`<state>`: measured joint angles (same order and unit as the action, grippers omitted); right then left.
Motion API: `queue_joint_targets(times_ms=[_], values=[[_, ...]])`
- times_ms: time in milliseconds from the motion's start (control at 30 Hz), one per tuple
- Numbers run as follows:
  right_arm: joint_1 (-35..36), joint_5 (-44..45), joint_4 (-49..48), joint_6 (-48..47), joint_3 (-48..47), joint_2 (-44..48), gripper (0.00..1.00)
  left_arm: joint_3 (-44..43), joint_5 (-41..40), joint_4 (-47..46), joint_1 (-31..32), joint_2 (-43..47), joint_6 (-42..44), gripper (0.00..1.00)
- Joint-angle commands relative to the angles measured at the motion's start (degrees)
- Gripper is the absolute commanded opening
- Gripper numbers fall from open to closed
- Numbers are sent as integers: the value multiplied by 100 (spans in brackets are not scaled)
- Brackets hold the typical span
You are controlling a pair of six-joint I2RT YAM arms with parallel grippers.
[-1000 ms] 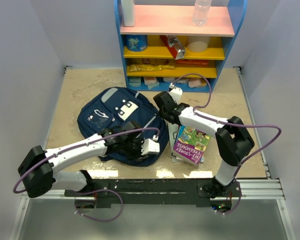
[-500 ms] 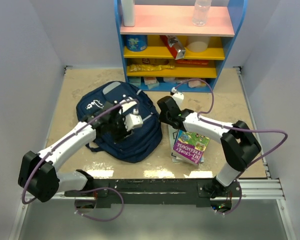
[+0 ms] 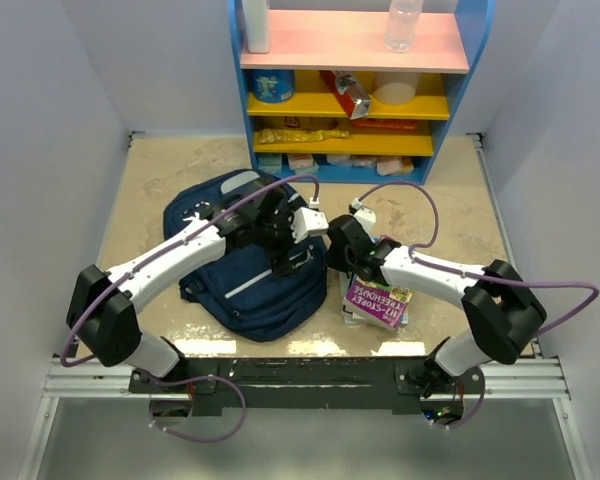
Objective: Pack the student bag
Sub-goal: Zip the student bag at the center of the board.
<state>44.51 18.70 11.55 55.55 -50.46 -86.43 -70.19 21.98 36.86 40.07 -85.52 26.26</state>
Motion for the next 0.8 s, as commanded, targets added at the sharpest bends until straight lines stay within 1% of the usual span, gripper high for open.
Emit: queue_joint_targets(times_ms=[0, 67, 267, 333, 367, 400, 467, 533, 567, 600, 633, 767], values=[[277, -94, -223, 167, -8, 285, 0, 505, -738, -381, 378, -115, -666, 100], [269, -94, -250, 167, 27, 372, 0, 612, -1062, -416, 431, -132, -849, 100], [269, -200, -267, 307, 89, 426, 0, 876, -1370, -601, 598, 184, -1325, 100], [269, -270, -355, 342, 62, 434, 0, 989, -1398, -531, 589, 447, -1230, 100], [269, -279, -347, 351, 36, 426, 0, 1077, -1337, -531, 589, 622, -994, 100], [269, -296, -320, 351, -77, 408, 0, 1269, -1302, -609, 589, 1007, -870, 100], [242, -366, -232, 421, -166, 373, 0, 1411, -1292, -680, 607, 1325, -641, 98], [207, -455, -232, 474, -219, 373, 0, 1570, -1459, -751, 598, 1529, -596, 94], [198, -498, -224, 518, -236, 373, 0, 1640, -1651, -785, 607, 1529, -674, 92], [207, -516, -206, 536, -245, 373, 0, 1771, -1714, -890, 607, 1512, -753, 88], [198, -542, -180, 545, -245, 364, 0, 1824, -1723, -909, 607, 1477, -824, 87], [198, -569, -153, 624, -193, 452, 0, 2027, -1486, -1093, 598, 1432, -1254, 80]])
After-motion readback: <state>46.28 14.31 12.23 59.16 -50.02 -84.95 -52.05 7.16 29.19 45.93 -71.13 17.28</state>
